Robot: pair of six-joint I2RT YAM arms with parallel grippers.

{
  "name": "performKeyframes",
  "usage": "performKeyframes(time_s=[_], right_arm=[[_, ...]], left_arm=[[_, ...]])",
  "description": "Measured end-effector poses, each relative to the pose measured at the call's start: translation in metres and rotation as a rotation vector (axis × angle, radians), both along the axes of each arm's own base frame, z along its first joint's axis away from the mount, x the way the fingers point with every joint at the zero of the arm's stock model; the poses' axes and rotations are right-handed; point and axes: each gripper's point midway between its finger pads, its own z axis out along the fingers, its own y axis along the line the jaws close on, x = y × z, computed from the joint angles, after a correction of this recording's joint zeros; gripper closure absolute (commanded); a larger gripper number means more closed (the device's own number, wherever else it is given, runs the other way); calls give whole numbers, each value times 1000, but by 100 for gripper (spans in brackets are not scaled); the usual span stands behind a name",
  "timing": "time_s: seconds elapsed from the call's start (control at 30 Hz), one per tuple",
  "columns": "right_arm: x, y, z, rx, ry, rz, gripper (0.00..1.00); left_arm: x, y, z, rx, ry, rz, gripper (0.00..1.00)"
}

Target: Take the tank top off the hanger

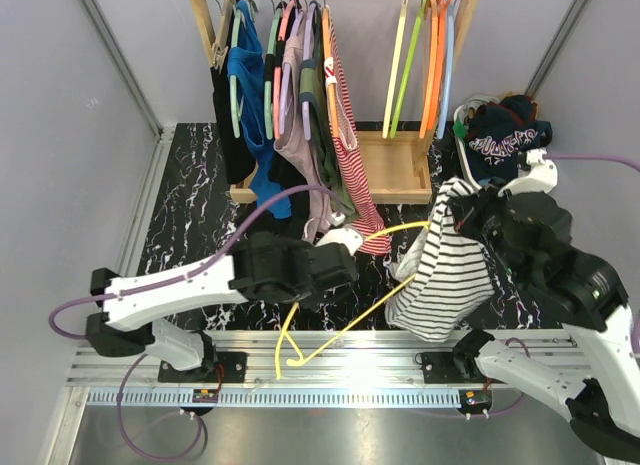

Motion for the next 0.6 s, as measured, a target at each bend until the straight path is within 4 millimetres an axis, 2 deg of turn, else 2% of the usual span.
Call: performKeyframes(time_s=[0.07, 0.17, 0.3, 0.37, 0.4, 0.47, 0.6], right_arm=[[12, -14, -5, -46, 35, -115, 100], [20, -30, -13, -94, 66, -233, 100], [11, -49, -24, -127, 97, -302, 100], [5, -49, -37, -131, 115, -277, 100], [1, -43, -45, -134, 127, -230, 100], [-5, -10, -60, -97, 156, -44, 100], [-19, 96, -86, 62, 239, 458, 100]], left_arm=[[-5, 9, 10, -51, 10, 28, 100], [-11, 28, 29, -142, 19, 90, 100], [-14, 50, 56, -310, 23, 197, 100], [-9, 66, 72, -400, 3, 276, 100], [-6, 70, 77, -432, -10, 307, 100], [0, 81, 90, -493, -41, 361, 100], [10, 94, 106, -550, -106, 405, 100]])
